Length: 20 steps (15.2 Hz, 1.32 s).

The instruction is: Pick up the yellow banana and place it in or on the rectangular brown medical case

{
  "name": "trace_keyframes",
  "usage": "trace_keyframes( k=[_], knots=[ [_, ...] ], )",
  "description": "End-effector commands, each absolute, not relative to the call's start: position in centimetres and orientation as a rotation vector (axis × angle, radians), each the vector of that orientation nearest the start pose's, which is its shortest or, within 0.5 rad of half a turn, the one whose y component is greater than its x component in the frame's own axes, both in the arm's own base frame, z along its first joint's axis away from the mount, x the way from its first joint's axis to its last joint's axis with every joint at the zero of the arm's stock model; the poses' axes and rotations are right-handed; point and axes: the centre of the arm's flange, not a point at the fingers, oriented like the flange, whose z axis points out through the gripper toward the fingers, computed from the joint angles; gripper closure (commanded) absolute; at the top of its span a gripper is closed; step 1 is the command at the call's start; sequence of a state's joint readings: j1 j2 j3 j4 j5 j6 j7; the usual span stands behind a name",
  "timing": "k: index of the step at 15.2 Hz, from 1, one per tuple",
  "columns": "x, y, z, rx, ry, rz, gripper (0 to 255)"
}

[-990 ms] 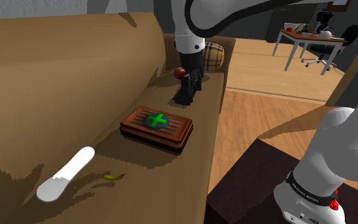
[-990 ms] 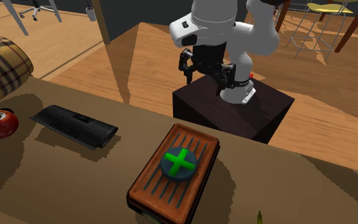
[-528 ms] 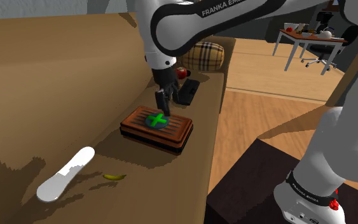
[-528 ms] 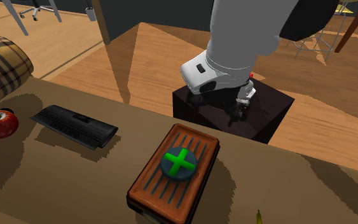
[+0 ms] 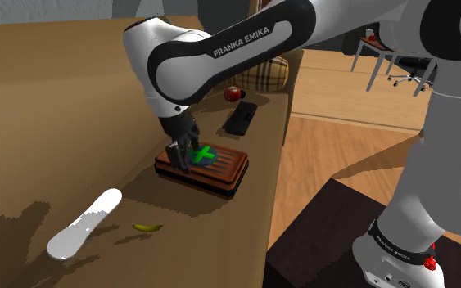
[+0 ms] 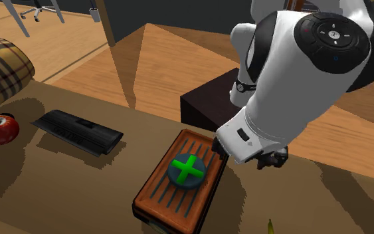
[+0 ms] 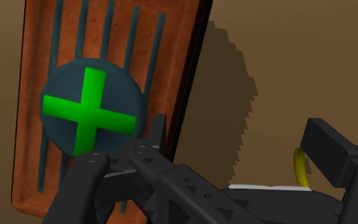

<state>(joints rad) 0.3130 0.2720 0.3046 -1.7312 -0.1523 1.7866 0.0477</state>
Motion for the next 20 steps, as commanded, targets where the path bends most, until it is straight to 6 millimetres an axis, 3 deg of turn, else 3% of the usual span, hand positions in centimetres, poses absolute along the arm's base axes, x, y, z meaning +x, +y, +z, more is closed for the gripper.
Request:
trace_keyframes(
  k=[1,13,14,20],
  knots=[
    [51.9,35.7,40.1,-3.089,-1.043,0.288,0],
    [52.8,50.4,32.4,-2.983,-1.381,0.34,0],
    [52.8,51.1,32.1,-2.978,-1.396,0.343,0],
    [52.4,50.3,29.0,-2.978,-1.396,0.343,0]
  ],
)
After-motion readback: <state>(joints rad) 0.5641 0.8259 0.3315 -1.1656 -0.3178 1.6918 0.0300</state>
